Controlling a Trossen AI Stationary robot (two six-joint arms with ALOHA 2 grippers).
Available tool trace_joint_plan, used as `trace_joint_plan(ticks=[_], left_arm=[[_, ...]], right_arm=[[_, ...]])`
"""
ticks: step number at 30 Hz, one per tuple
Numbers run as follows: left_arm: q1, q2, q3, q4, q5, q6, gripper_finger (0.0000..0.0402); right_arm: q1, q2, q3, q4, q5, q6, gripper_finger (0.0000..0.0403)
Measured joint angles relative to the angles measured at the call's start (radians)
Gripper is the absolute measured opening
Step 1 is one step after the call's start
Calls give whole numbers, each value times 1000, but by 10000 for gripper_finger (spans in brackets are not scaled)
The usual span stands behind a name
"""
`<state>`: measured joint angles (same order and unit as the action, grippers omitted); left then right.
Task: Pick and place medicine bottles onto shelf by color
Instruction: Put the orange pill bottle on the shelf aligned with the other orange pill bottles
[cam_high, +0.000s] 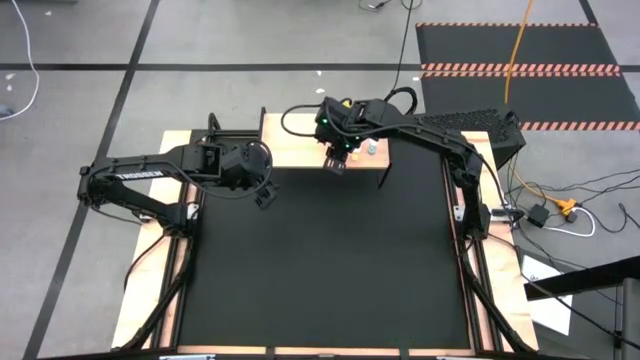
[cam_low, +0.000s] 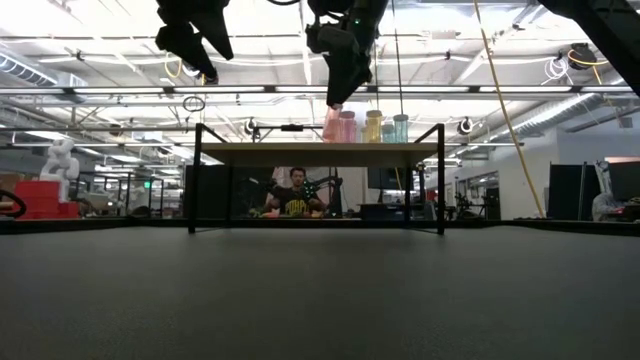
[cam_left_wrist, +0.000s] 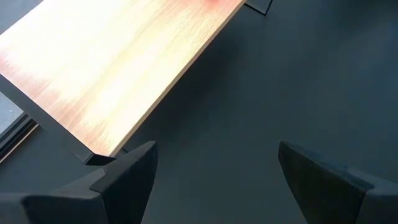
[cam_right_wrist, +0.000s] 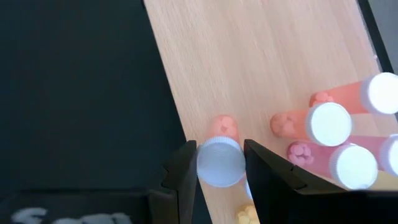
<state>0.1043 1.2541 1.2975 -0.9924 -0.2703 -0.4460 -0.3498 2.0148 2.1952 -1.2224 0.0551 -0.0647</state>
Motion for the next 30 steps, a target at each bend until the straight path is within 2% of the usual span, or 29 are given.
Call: trace_joint_plan(ticks=[9,18,30], left_arm=[[0,0,0,0,0,15,333],[0,0,0,1,0,-2,333],[0,0,0,0,1,-13,333]], right_arm=[[-12,0,0,0,-5,18,118],[-11,0,0,0,-6,19,142],[-11,0,0,23,-1,19,144]])
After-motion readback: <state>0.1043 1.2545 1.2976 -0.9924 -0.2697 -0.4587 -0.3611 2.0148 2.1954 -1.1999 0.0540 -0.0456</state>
